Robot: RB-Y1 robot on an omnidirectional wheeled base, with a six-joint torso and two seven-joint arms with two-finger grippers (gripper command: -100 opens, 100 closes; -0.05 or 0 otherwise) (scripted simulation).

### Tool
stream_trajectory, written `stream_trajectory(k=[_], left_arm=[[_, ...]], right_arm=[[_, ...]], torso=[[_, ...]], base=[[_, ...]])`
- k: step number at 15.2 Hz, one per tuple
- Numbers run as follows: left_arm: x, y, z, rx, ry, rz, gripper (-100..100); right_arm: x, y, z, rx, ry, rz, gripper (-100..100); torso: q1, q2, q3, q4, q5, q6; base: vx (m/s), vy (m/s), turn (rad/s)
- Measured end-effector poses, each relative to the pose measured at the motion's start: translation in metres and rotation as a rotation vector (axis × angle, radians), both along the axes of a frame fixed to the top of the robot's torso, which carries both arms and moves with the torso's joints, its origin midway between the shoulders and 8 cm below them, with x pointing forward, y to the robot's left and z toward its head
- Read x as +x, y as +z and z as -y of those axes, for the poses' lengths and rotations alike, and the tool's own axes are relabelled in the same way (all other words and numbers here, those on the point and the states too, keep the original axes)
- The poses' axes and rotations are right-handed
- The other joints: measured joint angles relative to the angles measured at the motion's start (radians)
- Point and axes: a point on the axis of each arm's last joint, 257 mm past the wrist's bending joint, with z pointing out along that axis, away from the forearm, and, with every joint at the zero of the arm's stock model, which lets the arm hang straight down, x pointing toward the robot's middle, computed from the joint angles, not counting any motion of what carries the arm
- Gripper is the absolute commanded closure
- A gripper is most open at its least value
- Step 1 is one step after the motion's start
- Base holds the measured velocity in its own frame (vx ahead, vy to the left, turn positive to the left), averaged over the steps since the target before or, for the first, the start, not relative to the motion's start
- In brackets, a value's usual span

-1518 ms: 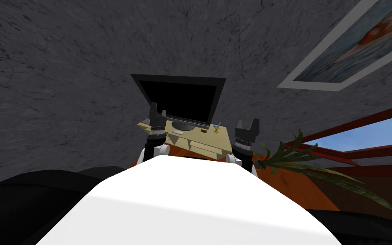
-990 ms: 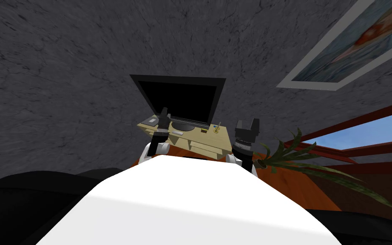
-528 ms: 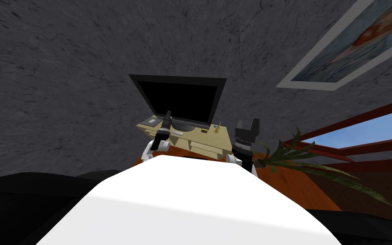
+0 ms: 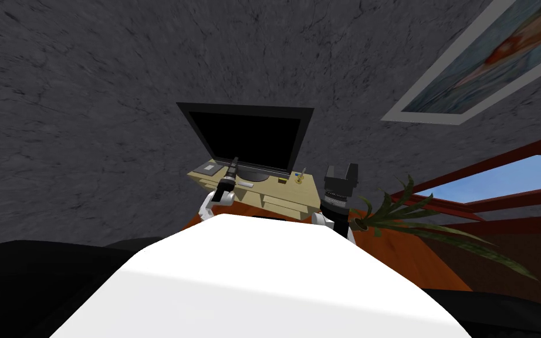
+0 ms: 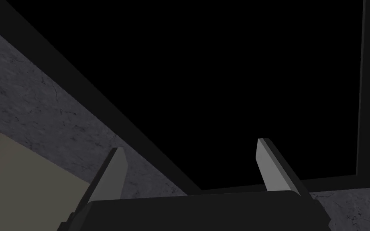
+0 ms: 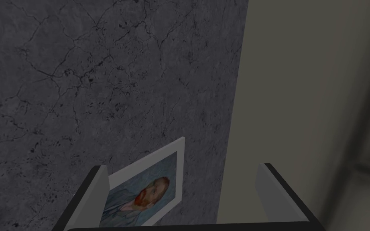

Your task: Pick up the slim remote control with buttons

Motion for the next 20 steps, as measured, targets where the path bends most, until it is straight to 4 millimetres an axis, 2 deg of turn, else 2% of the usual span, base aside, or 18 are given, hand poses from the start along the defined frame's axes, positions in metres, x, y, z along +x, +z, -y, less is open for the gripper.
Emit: stream_trajectory(k=[4, 11, 16, 20], left_arm=[[0.020, -0.022, -0.013, 0.015, 0.027, -0.078, -100], [0.042, -0.069, -0.034, 0.028, 0.073, -0.210, -100], [0.052, -0.111, -0.051, 0.032, 0.112, -0.330, -100], [0.064, -0.135, -0.069, 0.031, 0.144, -0.418, -100]], right_arm=[[0.000, 0.000, 0.000, 0.000, 0.000, 0.000, 0], [0.000, 0.000, 0.000, 0.000, 0.000, 0.000, 0], [0.000, 0.000, 0.000, 0.000, 0.000, 0.000, 0], [0.000, 0.000, 0.000, 0.000, 0.000, 0.000, 0]], torso=[[0.000, 0.000, 0.000, 0.000, 0.000, 0.000], [0.000, 0.000, 0.000, 0.000, 0.000, 0.000], [0.000, 0.000, 0.000, 0.000, 0.000, 0.000], [0.000, 0.000, 0.000, 0.000, 0.000, 0.000]], base=[[0.010, 0.027, -0.027], [0.007, 0.021, -0.020], [0.010, 0.027, -0.024], [0.009, 0.027, -0.029]])
